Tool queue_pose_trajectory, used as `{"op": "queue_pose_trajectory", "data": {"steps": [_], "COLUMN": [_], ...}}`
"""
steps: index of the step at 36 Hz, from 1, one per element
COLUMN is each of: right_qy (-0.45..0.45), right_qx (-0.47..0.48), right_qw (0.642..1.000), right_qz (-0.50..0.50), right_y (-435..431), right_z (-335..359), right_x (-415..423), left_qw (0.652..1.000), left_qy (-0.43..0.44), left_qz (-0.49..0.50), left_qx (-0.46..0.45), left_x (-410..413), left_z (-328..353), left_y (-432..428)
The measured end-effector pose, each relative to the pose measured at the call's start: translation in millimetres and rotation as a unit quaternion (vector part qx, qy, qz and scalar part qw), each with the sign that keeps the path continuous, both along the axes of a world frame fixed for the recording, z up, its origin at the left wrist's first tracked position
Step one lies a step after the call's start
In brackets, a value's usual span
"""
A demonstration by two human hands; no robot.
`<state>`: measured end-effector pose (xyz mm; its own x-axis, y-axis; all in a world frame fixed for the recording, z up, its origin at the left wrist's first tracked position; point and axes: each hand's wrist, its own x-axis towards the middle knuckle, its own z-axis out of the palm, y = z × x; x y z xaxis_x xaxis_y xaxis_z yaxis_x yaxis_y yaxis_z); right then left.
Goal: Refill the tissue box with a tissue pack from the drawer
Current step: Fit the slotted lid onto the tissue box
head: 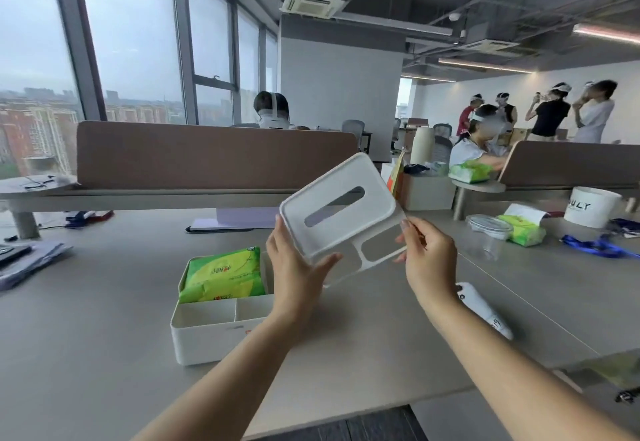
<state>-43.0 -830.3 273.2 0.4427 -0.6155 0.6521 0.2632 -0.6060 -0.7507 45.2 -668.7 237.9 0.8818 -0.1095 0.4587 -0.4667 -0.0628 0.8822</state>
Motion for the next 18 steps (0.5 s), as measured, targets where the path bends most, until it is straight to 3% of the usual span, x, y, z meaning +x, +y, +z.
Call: {"op": "queue_pose_trajectory", "data": {"steps": [6, 12, 18], "right_qy": [-0.01, 0.007, 0.052], "right_qx": [0.04, 0.074, 0.044], "right_qw": [0.998, 0.987, 0.98], "right_qz": [0.05, 0.141, 0.186], "right_y": [22.4, 49.3, 76.6], "right_z": [7.3, 8.7, -1.8], "right_x": [20.7, 49.7, 75.2], "left_qw": [0.998, 0.999, 0.995], "left_qy": [-0.006, -0.041, -0.061], "left_qz": [-0.011, 0.026, 0.068], "left_qx": [-0.067, -0.018, 0.041], "left_x": [15.0, 31.3, 44.8], "left_z": [16.3, 31.5, 34.8], "left_y": [29.5, 79.1, 130.2]}}
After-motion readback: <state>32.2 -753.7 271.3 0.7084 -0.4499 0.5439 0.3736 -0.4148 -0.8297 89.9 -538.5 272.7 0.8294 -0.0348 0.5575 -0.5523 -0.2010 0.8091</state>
